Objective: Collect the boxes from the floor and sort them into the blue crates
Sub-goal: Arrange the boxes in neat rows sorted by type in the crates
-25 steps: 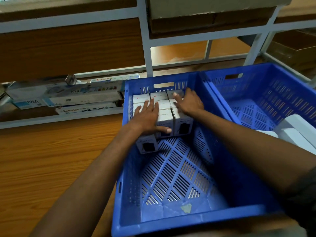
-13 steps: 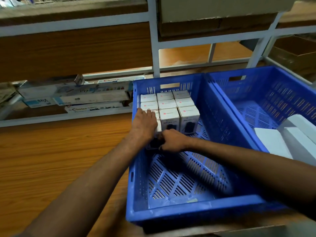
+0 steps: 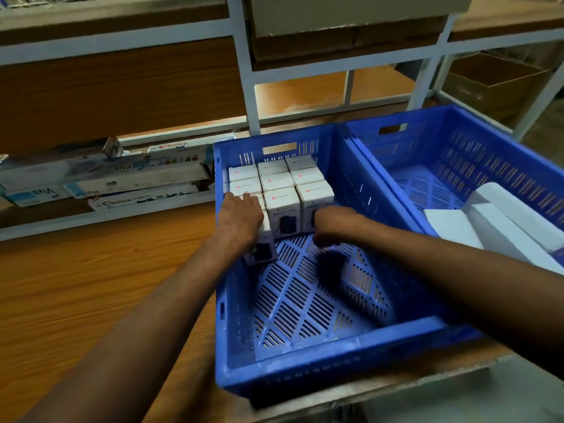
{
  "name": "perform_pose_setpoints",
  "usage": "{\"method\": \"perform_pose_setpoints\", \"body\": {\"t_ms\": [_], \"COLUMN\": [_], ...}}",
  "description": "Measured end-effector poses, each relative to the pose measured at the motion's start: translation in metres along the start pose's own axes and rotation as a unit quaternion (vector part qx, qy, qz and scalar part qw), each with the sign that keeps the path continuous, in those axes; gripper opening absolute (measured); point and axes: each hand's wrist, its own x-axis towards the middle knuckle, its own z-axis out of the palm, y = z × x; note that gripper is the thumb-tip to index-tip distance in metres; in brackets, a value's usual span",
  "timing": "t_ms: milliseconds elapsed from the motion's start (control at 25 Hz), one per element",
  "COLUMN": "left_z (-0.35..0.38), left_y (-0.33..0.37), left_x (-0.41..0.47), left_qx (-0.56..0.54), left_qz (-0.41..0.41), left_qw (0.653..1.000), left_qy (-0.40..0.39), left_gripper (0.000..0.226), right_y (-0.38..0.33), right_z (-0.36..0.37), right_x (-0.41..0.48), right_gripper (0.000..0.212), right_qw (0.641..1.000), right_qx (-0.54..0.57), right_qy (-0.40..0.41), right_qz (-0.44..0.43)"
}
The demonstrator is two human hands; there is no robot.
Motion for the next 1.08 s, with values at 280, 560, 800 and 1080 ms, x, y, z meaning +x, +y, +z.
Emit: {"method": "perform_pose_setpoints", "body": {"t_ms": [280,560,800,1080], "left_z": [-0.001,-0.008,-0.020,0.009], "left_y": [0.007,0.010,-0.016,-0.032], "left_x": [-0.002,-0.018,-0.048,-0.079], "left_qx": [-0.016,0.008,-0.184,-0.388], "left_qz": [-0.016,-0.029,-0.016,-0.095], "left_qw": [1.000,0.999,0.983,0.914], "left_qy": [-0.022,-0.024,-0.004,0.071], "left_gripper": [0.108,0.103,0.111,0.091], "right_y": [0.030,0.028,-0.045,-0.049], "right_z": [0.006,0.000,0.029,0.027], "right_x": [0.015,0.001,-0.003,-0.009], "right_gripper": [0.035,0.007,0.046,0.039], "right_qw": [0.995,0.993,0.973,0.972], "right_qx": [0.071,0.116,0.124,0.123], "right_qy": [0.060,0.016,-0.047,-0.018], "right_qz": [0.040,0.016,-0.191,-0.200]}}
